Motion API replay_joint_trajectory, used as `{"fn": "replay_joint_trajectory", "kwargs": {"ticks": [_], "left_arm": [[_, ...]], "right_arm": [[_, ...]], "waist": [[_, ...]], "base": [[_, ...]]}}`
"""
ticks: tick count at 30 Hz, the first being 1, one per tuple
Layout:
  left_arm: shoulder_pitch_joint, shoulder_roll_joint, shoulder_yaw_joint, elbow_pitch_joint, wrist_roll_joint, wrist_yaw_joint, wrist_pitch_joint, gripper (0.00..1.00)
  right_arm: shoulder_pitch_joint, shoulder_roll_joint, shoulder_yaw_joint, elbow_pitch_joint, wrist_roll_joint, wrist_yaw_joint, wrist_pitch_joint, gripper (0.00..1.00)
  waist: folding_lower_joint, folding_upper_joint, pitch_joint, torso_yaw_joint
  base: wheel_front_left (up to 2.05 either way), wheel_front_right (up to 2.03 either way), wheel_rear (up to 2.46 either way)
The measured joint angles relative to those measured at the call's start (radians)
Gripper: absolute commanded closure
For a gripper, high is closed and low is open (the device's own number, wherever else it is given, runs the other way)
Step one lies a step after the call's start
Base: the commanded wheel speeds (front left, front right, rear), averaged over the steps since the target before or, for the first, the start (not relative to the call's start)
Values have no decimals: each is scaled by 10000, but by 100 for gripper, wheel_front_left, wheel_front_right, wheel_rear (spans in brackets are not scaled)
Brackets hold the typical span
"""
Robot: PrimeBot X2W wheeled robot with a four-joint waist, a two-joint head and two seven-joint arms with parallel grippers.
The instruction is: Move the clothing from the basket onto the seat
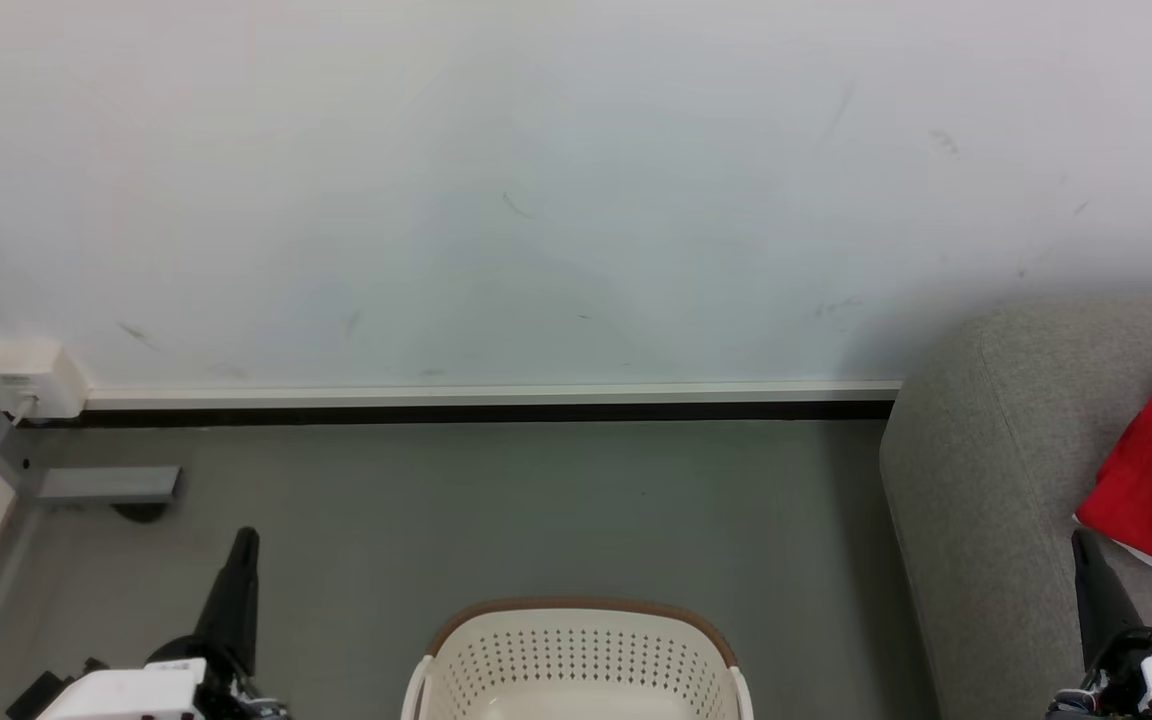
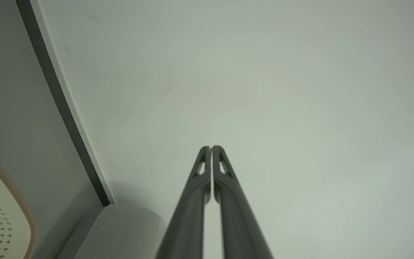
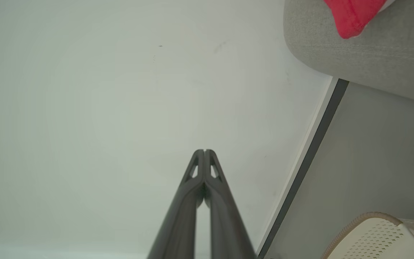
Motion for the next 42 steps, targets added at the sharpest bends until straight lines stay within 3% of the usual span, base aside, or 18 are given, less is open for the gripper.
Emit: {"fn": "replay_joint_trajectory", "kwargs": {"ticks": [42], "left_arm": [[-14,-4,19,0,-67,-10,8,100]], "right_arm": [[-43,21,-82,12,84,0,61,100]], "waist": [[0,0,3,3]], "base": [[0,0,0]]}}
